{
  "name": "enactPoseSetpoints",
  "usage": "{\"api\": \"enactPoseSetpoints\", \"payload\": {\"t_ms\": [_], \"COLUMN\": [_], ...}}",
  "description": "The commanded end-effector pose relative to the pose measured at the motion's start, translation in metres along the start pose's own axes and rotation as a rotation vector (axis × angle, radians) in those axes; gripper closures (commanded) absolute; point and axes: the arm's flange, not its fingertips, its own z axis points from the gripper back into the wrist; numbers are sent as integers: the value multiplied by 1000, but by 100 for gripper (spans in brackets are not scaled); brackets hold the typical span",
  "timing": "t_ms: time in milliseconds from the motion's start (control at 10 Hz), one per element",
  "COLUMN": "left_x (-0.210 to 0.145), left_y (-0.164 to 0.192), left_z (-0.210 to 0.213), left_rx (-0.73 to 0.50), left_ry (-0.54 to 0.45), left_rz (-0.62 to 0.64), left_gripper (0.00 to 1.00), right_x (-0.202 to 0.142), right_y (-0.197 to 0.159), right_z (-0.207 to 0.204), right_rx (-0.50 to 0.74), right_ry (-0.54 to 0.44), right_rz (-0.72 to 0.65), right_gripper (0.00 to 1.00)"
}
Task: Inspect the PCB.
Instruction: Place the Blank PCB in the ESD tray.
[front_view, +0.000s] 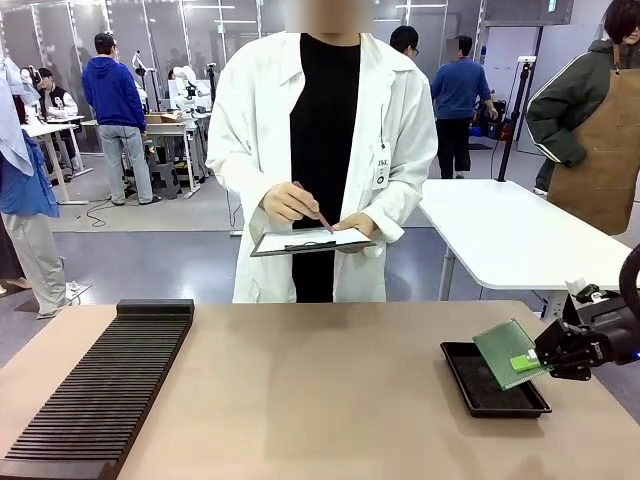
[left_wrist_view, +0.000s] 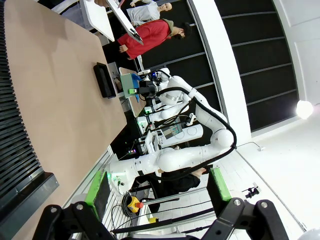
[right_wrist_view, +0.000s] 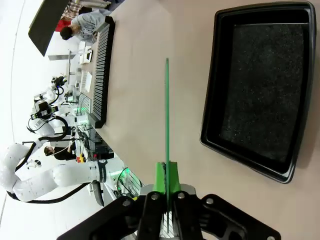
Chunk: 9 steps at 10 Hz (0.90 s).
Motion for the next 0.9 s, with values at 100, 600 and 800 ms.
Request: {"api": "enactPoseSetpoints", "payload": {"t_ms": [100,600,800], "left_x": [0,0,0], "left_y": [-1,-1,-1], "left_z": [0,0,0], "left_rx": [2,2,2], "left_ry": [5,5,5], "left_rz": [-3,-3,-3], "left_gripper": [0,0,0], "right_x": [0,15,26], "right_y": [5,-13,-24], "right_z": [2,-23,-32], "right_rx": [8,-18,-43], "right_ry": [9,10,-21], "right_rz": [0,21,34], "right_gripper": [97,97,97]}}
